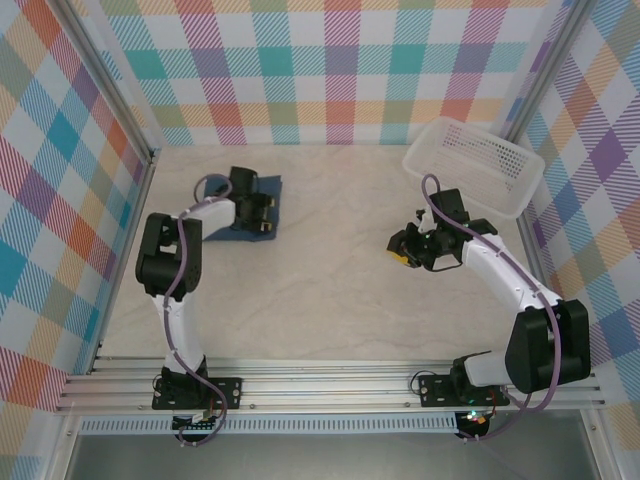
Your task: Fold and stack the t-shirts
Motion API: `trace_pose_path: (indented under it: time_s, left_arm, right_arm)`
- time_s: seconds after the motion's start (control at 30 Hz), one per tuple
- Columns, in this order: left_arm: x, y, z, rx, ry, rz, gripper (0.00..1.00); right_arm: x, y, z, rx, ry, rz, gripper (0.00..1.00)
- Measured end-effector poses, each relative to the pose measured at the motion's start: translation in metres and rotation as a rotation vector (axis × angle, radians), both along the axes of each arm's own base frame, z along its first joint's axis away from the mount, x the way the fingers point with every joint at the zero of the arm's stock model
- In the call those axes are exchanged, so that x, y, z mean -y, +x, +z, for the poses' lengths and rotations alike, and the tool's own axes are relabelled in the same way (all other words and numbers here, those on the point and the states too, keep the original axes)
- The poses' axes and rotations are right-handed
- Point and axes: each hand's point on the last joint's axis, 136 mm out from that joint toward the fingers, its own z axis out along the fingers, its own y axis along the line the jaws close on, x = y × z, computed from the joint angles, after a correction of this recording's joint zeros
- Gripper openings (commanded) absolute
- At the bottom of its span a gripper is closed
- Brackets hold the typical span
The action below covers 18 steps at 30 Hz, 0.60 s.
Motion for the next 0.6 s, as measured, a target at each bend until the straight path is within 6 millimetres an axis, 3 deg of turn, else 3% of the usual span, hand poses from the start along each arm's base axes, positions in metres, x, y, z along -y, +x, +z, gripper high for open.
trace_pose_path:
  time_s: [0.13,0.3,0.6]
  left_arm:
    - [-0.053,0.033,0.001,0.018,0.019,-0.062,0.55]
    - [-0.096,0.062,0.002,0.049,0.037,-0.097,0.55]
    - [-0.113,0.095,0.003,0.075,0.027,-0.095,0.55]
  right_arm:
    - [0.0,0.0,0.0,-0.002,0.001,-0.003,0.25]
    - [0.001,0.0,0.0,-0.007,0.0,-0.012,0.25]
    - [0.003,-0.003,-0.003,-0.032,-0.012,-0.026,0.26]
